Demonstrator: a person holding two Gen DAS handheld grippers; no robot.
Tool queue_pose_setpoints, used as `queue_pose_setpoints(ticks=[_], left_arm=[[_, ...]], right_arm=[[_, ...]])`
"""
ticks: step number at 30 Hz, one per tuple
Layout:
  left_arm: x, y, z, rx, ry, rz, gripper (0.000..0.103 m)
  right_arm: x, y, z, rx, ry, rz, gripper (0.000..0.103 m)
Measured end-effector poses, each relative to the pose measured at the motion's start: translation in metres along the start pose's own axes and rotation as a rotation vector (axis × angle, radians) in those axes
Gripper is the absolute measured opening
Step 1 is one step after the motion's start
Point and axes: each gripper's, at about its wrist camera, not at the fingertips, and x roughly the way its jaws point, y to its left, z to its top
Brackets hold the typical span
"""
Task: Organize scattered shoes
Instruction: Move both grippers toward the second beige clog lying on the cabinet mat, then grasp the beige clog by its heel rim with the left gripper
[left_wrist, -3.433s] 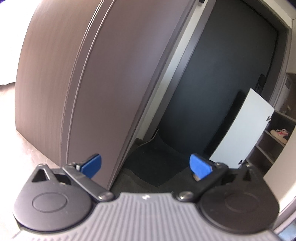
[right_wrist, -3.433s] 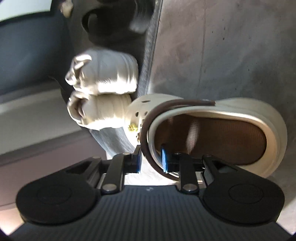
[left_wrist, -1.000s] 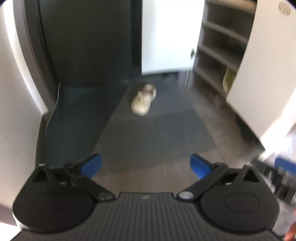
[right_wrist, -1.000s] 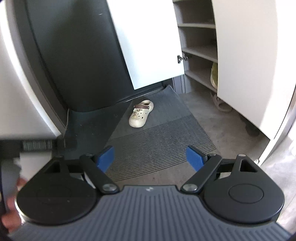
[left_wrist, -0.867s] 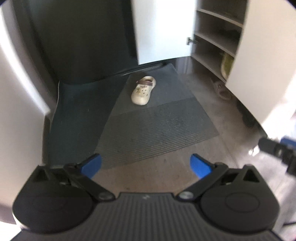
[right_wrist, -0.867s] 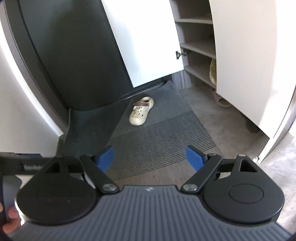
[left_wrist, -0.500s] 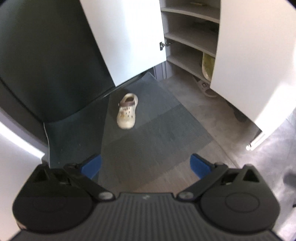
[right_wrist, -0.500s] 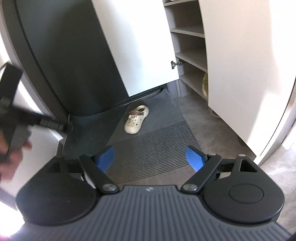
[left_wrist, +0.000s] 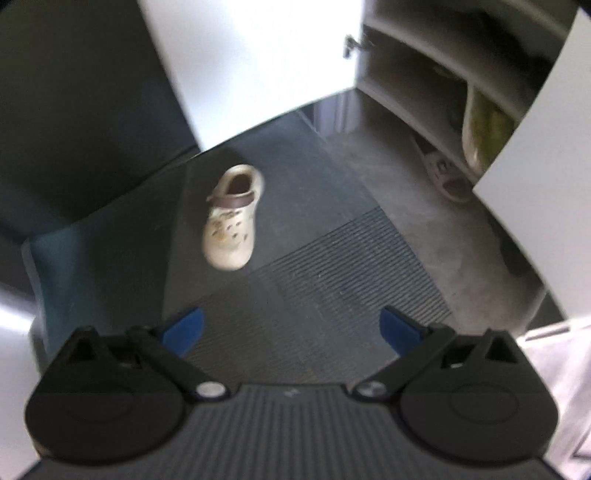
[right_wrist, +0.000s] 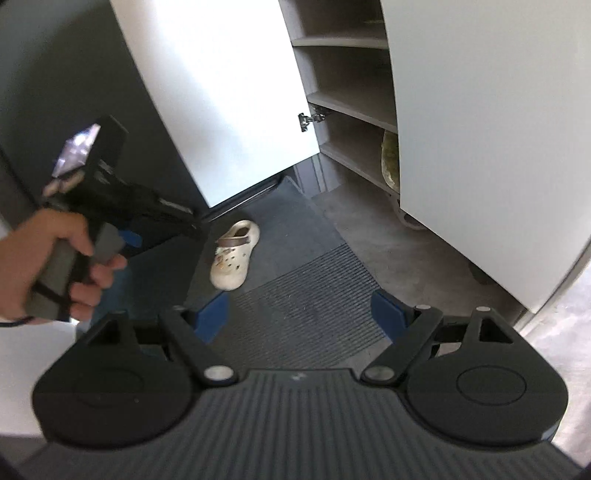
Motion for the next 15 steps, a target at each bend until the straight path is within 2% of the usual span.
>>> queue_pose_setpoints(ticks=[2,3,4,7,8,9,12,15], left_arm=[[0.049,0.014,0.007,0.093,-0.018,0.014,0.103],[0.061,0.016,0.009,0.112,-0.013,0.02,0.101],[0.093,0.022,0.017,0.163,0.011,0.031,0.098],[0.148,0.036,0.039,0.274,0.025,0.029,0.098],[0.149,0.039,0.041,0.281,0.025,0.031,0.098],[0.18,0.046,0.056,0.34,0.023,0.064,0.098],[0.221,0.059,0.079,0.355,0.037,0.064,0.098],[0.272,0.064,0.101,0.418,0.037,0.089,0.098]], right_arm=[[0.036,0.017,-0.005,0.055,0.02,-0.05,0.086],[0.047,0.024,-0.008,0.075,0.028,-0.051,0.086],[0.061,0.032,-0.011,0.095,0.037,-0.055,0.086],[0.104,0.056,-0.023,0.148,0.093,-0.054,0.086],[0.118,0.063,-0.027,0.167,0.116,-0.051,0.086],[0.125,0.067,-0.029,0.172,0.127,-0.049,0.086],[0.16,0.087,-0.039,0.193,0.182,-0.034,0.086],[0.188,0.102,-0.044,0.206,0.224,-0.018,0.086]])
